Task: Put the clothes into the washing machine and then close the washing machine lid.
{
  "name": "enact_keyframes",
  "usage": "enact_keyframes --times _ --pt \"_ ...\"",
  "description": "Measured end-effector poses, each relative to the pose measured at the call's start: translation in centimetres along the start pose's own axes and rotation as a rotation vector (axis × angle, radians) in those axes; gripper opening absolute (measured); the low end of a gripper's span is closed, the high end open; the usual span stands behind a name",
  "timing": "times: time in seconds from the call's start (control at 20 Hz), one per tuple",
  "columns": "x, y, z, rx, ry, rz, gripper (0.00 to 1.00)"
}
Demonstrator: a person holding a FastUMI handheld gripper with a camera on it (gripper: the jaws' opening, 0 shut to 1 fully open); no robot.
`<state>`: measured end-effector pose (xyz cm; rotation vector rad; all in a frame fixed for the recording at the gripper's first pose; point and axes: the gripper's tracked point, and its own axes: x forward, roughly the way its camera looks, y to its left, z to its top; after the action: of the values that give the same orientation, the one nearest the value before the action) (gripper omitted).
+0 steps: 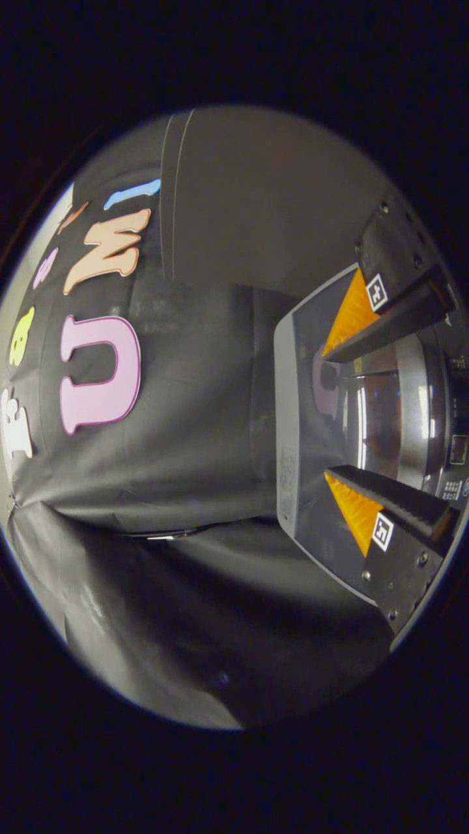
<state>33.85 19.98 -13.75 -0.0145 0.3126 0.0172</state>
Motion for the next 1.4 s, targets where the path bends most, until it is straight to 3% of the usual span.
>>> enact_keyframes --times 0.55,1.05,1.4 --pt "-8.0 1.0 -0.9 0.026 -0.020 0.021 0.96" --pt "-15.9 0.2 5.3 0.026 -0.117 0.023 0.96" --pt "-21.9 -0.8 8.4 -0.074 -0.207 0.002 0.96"
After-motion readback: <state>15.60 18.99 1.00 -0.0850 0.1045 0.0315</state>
